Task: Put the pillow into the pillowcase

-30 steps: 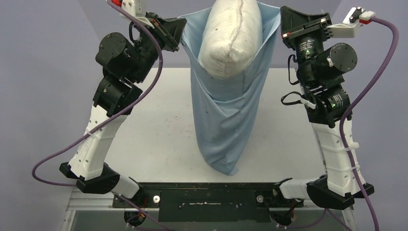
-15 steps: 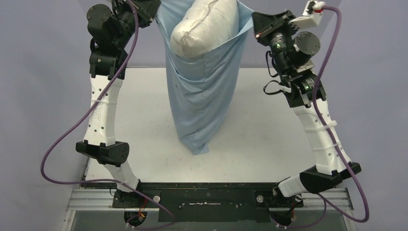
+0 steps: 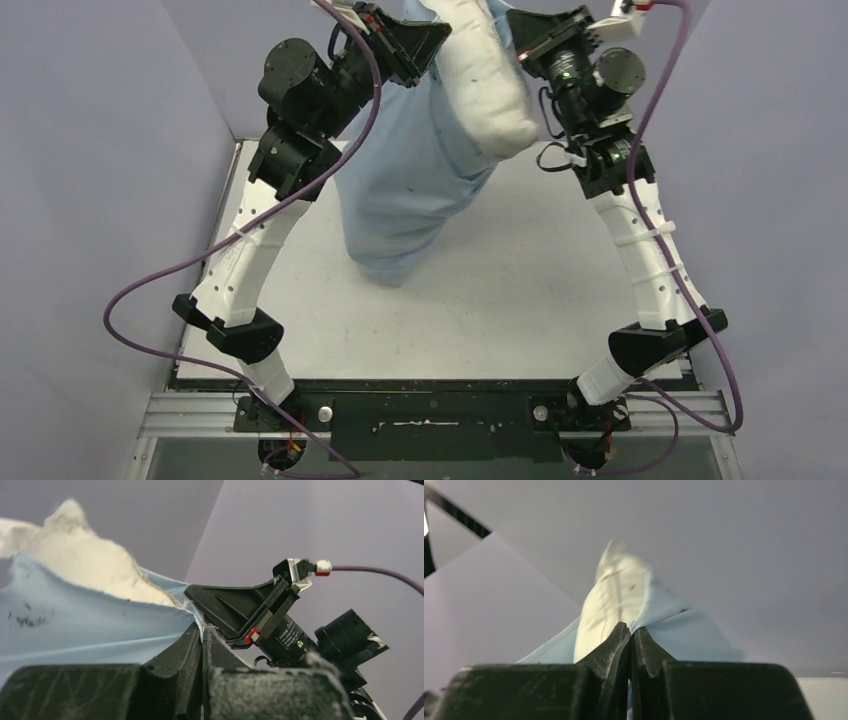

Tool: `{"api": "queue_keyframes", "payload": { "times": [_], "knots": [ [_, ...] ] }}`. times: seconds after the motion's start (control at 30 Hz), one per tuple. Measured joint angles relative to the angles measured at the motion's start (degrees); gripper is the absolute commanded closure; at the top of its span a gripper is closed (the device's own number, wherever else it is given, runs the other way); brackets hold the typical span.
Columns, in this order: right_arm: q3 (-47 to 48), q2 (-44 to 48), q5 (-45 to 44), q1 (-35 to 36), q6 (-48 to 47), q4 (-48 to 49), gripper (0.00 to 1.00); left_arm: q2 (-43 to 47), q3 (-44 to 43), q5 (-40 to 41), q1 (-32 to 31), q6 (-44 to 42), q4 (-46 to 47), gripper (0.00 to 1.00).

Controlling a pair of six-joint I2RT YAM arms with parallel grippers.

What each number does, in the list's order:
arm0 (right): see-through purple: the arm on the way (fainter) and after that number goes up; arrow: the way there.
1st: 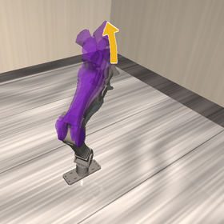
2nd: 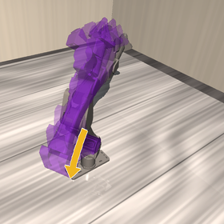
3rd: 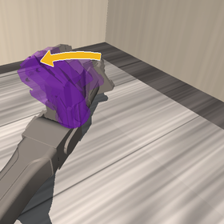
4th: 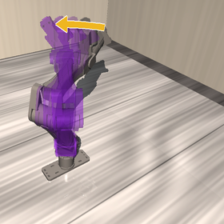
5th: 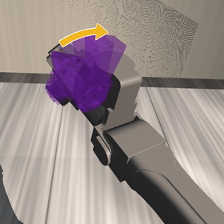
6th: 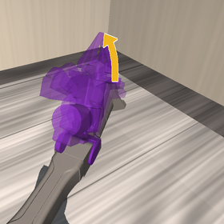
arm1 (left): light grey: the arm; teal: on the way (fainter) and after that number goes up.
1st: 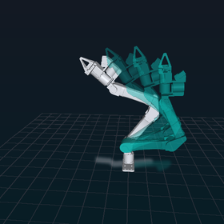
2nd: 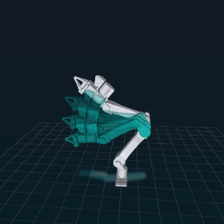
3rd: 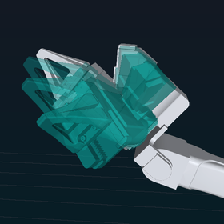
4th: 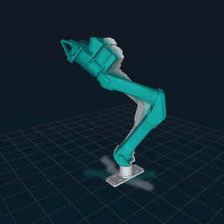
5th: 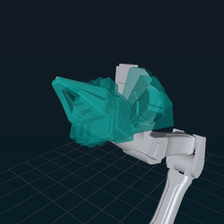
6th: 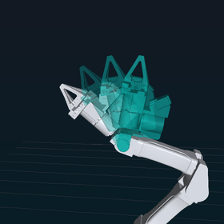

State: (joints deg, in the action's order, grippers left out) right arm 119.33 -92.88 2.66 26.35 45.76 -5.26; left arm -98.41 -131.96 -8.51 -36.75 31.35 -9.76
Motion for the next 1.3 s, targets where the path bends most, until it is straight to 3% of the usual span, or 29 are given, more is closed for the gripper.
{"api": "queue_keyframes", "payload": {
  "times": [0.13,0.23,0.37,0.53,0.67,0.83,0.97,1.1,1.3],
  "knots": [
    [-7.6,5.8,-3.3,-6.8,4.5,0.5,1.0,-5.0,-13.5,2.1,0.5,-2.3,-4.3,1.0],
    [-15.9,10.8,-3.8,-3.3,6.0,3.9,1.0,-8.5,-20.8,1.9,5.2,-0.4,-5.5,1.0],
    [-15.4,12.8,-3.7,0.2,6.2,4.4,1.0,-5.2,-11.0,2.9,8.8,1.4,-2.9,1.0],
    [1.9,6.3,-2.2,-7.9,10.1,-0.3,1.0,3.5,5.9,2.6,3.7,1.4,1.4,1.0],
    [7.8,2.6,-0.5,-12.3,16.0,-0.3,1.0,6.6,8.1,1.3,1.6,1.4,4.1,1.0],
    [2.6,4.0,0.9,-13.3,19.3,2.9,1.0,5.6,1.7,2.2,2.1,-0.3,0.0,1.0],
    [-4.5,6.5,3.9,-13.3,19.5,5.4,1.0,-1.0,-9.3,2.1,6.3,0.9,-3.0,1.0],
    [-4.8,4.8,10.0,-11.2,17.7,5.8,1.0,-4.0,-11.8,2.6,12.4,3.2,-3.7,1.0],
    [3.4,-3.5,18.1,1.5,7.9,1.1,1.0,-3.8,-11.5,0.4,26.2,5.3,-4.6,1.0]
  ]
}}
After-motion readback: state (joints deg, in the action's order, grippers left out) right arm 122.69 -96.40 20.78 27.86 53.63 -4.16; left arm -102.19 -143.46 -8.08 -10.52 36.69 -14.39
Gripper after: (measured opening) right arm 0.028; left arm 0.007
